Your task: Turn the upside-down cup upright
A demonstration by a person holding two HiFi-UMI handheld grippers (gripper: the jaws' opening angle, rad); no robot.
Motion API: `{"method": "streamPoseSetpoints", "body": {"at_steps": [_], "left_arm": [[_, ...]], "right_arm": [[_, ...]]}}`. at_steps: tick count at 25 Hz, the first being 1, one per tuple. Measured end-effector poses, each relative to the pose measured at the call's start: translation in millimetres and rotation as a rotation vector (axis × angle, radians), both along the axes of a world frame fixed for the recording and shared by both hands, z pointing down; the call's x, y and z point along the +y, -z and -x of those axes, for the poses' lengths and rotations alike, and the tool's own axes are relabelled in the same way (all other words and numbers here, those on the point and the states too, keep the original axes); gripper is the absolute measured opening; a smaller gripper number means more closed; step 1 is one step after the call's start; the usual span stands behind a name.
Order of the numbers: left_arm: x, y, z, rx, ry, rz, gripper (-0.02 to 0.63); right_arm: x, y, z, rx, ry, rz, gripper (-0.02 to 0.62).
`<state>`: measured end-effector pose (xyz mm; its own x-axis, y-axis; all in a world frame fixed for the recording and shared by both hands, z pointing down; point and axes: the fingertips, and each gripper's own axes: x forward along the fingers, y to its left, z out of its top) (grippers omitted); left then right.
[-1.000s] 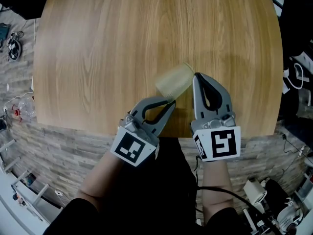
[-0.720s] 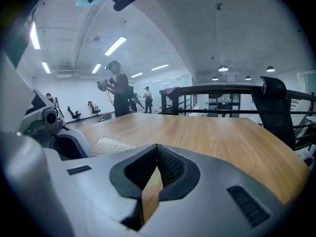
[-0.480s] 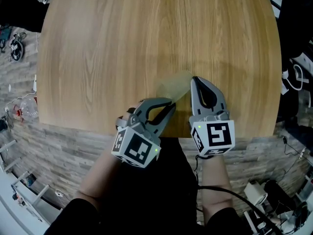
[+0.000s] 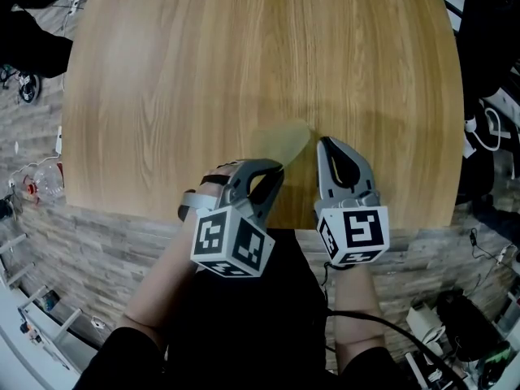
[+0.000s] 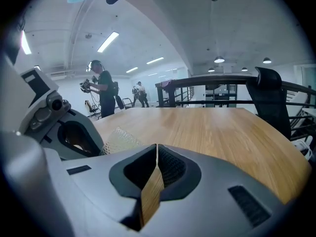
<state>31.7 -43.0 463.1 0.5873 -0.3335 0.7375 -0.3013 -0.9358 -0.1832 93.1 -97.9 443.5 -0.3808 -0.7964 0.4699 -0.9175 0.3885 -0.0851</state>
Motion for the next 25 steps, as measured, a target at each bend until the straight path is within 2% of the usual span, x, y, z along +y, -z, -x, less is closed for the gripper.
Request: {"method": "streamPoseSetpoints", "body": {"at_steps": [6, 9, 14, 20, 25], "left_arm": [[6.6, 1.1, 4.2, -0.197, -0.132, 0.064, 0.017], [9.2, 0.9, 4.0, -0.276, -0.159, 0.082, 0.017], [7.6, -0.7, 8.1, -0.428, -0.198, 0.064, 0.017], [6.7, 0.9, 2.2, -0.504, -0.245, 0.103, 0.018], [6.7, 2.7, -4.3, -0.529, -0.283, 0.115, 0.018]], "right_arm": [[5.1, -1.6, -3.6, -0.015, -0.007, 0.016, 0.015], [8.6, -3.8, -7.1, -0.02, -0.009, 0.023, 0.015], [11.1, -5.5, -13.2, -0.024, -0.025, 0.033, 0.015], [16.3, -8.7, -17.5, -0.048, -0.041, 0.049, 0.015], [22.4, -4.6, -16.9, -0.075, -0.041, 0.057, 0.015]]}}
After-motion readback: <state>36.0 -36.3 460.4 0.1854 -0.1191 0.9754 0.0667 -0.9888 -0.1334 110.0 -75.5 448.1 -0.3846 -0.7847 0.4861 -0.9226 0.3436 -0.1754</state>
